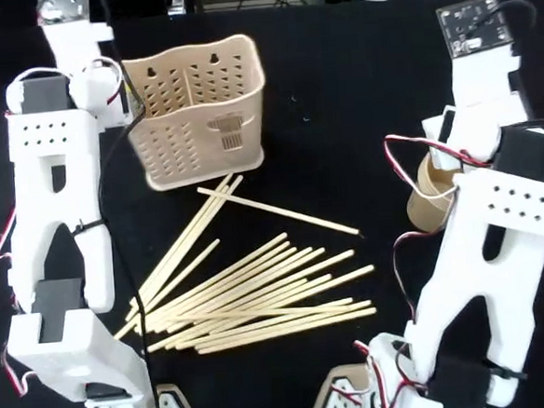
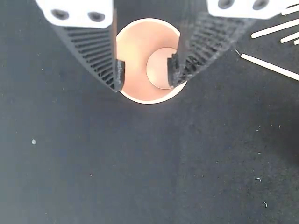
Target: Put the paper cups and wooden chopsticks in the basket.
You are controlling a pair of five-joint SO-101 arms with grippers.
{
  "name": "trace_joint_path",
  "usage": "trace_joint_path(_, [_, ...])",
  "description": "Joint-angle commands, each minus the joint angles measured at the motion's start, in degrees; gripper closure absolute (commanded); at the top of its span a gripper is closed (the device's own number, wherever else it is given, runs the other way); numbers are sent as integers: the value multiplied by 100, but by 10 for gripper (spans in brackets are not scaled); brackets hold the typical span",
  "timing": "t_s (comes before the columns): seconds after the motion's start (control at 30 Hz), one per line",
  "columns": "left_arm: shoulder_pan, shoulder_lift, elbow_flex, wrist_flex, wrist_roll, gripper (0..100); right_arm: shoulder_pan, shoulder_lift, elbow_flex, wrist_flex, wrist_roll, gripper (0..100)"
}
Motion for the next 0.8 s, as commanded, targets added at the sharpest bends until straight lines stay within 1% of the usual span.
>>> trace_joint_path(0.0, [31, -44, -48, 44, -484, 957, 79, -48, -22, -62, 0, 826])
trace_joint_path(0.1, [31, -35, -84, 229, -993, 970, 79, -48, -22, -62, 0, 826])
trace_joint_path(0.27, [233, -53, -101, 721, -1407, 968, 79, -48, -22, -53, -53, 826])
trace_joint_path(0.4, [312, -62, -57, 853, -1415, 968, 105, -57, -119, 229, -62, 825])
trace_joint_path(0.53, [295, -70, -48, 1064, -1407, 968, 527, -4, -382, 281, -334, 825])
trace_joint_path(0.67, [338, -202, -145, 1292, -1407, 968, 756, 207, -426, 88, -316, 825])
trace_joint_path(0.77, [347, -484, -163, 1336, -1407, 968, 791, 593, -426, 62, -88, 825])
